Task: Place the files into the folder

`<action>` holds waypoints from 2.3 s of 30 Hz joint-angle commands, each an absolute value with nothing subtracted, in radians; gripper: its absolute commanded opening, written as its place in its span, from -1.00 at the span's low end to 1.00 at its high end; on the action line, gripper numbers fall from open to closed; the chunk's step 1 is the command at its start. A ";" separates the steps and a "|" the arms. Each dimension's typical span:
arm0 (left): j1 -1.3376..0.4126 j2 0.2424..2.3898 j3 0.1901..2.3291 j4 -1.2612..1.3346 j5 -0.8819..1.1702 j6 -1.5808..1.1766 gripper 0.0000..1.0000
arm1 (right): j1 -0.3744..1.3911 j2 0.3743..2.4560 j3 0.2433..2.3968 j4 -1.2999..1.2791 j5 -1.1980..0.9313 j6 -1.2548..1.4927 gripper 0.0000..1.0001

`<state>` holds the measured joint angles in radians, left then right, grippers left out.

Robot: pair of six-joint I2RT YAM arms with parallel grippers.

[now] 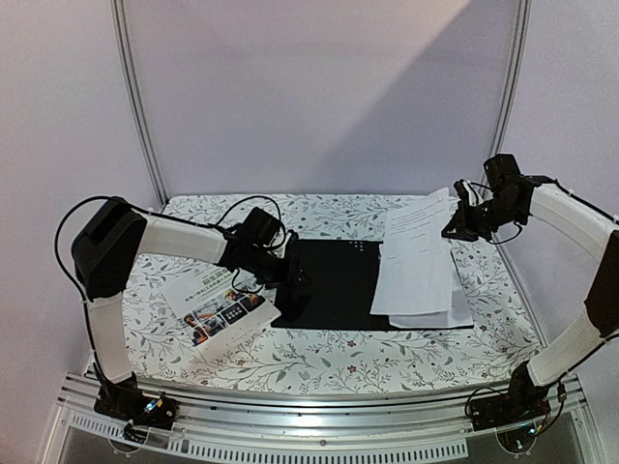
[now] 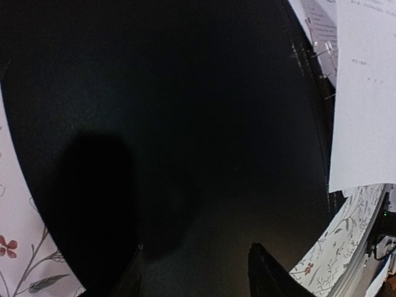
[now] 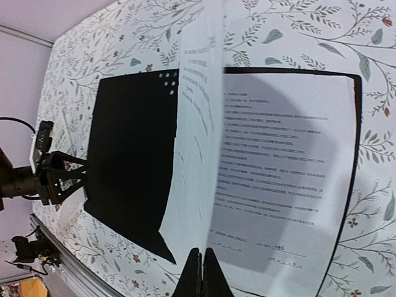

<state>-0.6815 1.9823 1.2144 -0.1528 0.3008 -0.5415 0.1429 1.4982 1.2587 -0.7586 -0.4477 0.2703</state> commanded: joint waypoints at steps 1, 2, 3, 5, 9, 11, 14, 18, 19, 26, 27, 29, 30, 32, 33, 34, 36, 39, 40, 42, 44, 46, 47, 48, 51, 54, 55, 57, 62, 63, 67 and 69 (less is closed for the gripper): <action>-0.676 1.992 1.221 -0.211 0.287 -0.516 0.13 | 0.131 1.580 1.301 -0.924 -0.333 0.148 -1.00; -0.676 1.991 1.221 -0.213 0.284 -0.516 0.12 | 0.128 1.590 1.298 -0.916 -0.316 0.144 -1.00; -0.676 1.990 1.221 -0.214 0.284 -0.514 0.12 | 0.125 1.604 1.295 -0.910 -0.297 0.143 -1.00; -0.676 1.992 1.222 -0.216 0.287 -0.516 0.12 | 0.121 1.643 1.294 -0.904 -0.252 0.136 -1.00; -0.676 1.997 1.223 -0.215 0.298 -0.520 0.11 | 0.114 1.747 1.340 -0.902 -0.183 0.106 -1.00; -0.676 1.999 1.221 -0.216 0.296 -0.520 0.10 | 0.106 1.805 1.405 -0.927 -0.158 0.099 -1.00; -0.678 1.998 1.221 -0.216 0.300 -0.517 0.09 | 0.106 1.877 1.456 -0.939 -0.111 0.097 -1.00; -0.678 1.994 1.221 -0.217 0.299 -0.515 0.08 | 0.102 1.911 1.492 -0.938 -0.081 0.097 -1.00; -0.677 1.994 1.221 -0.217 0.300 -0.515 0.08 | 0.101 1.918 1.496 -0.934 -0.087 0.099 -1.00; -0.678 1.994 1.220 -0.215 0.307 -0.514 0.05 | 0.099 1.946 1.510 -0.913 -0.091 0.103 -1.00; -0.678 1.993 1.220 -0.216 0.307 -0.513 0.05 | 0.099 1.951 1.514 -0.913 -0.089 0.102 -1.00; -0.678 1.993 1.220 -0.216 0.305 -0.511 0.04 | 0.100 1.963 1.519 -0.912 -0.076 0.096 -1.00; -0.678 1.995 1.220 -0.216 0.305 -0.511 0.04 | 0.099 1.969 1.524 -0.912 -0.075 0.095 -1.00; -0.678 1.999 1.220 -0.215 0.305 -0.510 0.04 | 0.099 1.992 1.538 -0.923 -0.078 0.096 -1.00; -0.678 2.001 1.220 -0.216 0.306 -0.511 0.04 | 0.098 1.998 1.542 -0.925 -0.069 0.097 -1.00; -0.678 2.003 1.220 -0.216 0.309 -0.512 0.04 | 0.099 2.005 1.543 -0.924 -0.060 0.097 -1.00; -0.679 2.005 1.220 -0.214 0.313 -0.513 0.03 | 0.099 2.014 1.551 -0.922 -0.034 0.096 -1.00; -0.680 2.003 1.220 -0.211 0.321 -0.513 0.02 | 0.100 2.035 1.566 -0.921 -0.025 0.098 -1.00; -0.680 2.003 1.218 -0.206 0.324 -0.514 0.02 | 0.100 2.038 1.569 -0.920 -0.032 0.101 -1.00; -0.680 2.006 1.218 -0.207 0.324 -0.514 0.02 | 0.099 2.043 1.569 -0.920 -0.021 0.103 -1.00; -0.680 2.007 1.218 -0.208 0.325 -0.515 0.01 | 0.100 2.045 1.569 -0.920 0.011 0.099 -1.00; -0.680 2.008 1.218 -0.207 0.328 -0.514 0.01 | 0.098 2.041 1.569 -0.916 0.041 0.098 -1.00; -0.680 2.008 1.219 -0.206 0.331 -0.515 0.01 | 0.099 2.039 1.570 -0.911 0.036 0.094 -1.00; -0.680 2.009 1.219 -0.205 0.331 -0.515 0.01 | 0.100 2.036 1.574 -0.910 0.031 0.093 -1.00; -0.680 2.009 1.220 -0.208 0.329 -0.511 0.01 | 0.099 2.041 1.583 -0.914 0.023 0.086 -1.00; -0.680 2.010 1.221 -0.208 0.330 -0.509 0.00 | 0.099 2.042 1.583 -0.915 0.012 0.083 -1.00; -0.680 2.010 1.221 -0.209 0.329 -0.510 0.00 | 0.100 2.041 1.583 -0.914 0.011 0.083 -1.00; -0.680 2.012 1.222 -0.209 0.331 -0.510 0.00 | 0.101 2.042 1.583 -0.913 -0.018 0.084 -1.00; -0.680 2.014 1.223 -0.209 0.331 -0.509 0.00 | 0.124 2.038 1.584 -0.891 -0.111 0.079 -1.00; -0.680 2.015 1.223 -0.209 0.332 -0.508 0.00 | 0.133 2.044 1.588 -0.895 -0.111 0.075 -1.00; -0.680 2.015 1.224 -0.210 0.330 -0.505 -0.01 | 0.152 2.061 1.590 -0.906 -0.112 0.071 -1.00; -0.680 2.015 1.224 -0.210 0.330 -0.506 -0.01 | 0.152 2.060 1.587 -0.909 -0.104 0.070 -1.00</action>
<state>-0.6804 1.9923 1.2148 -0.2008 0.3279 -0.5232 0.1402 2.0308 1.5661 -0.9112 -0.0891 0.0830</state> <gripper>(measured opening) 0.497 0.005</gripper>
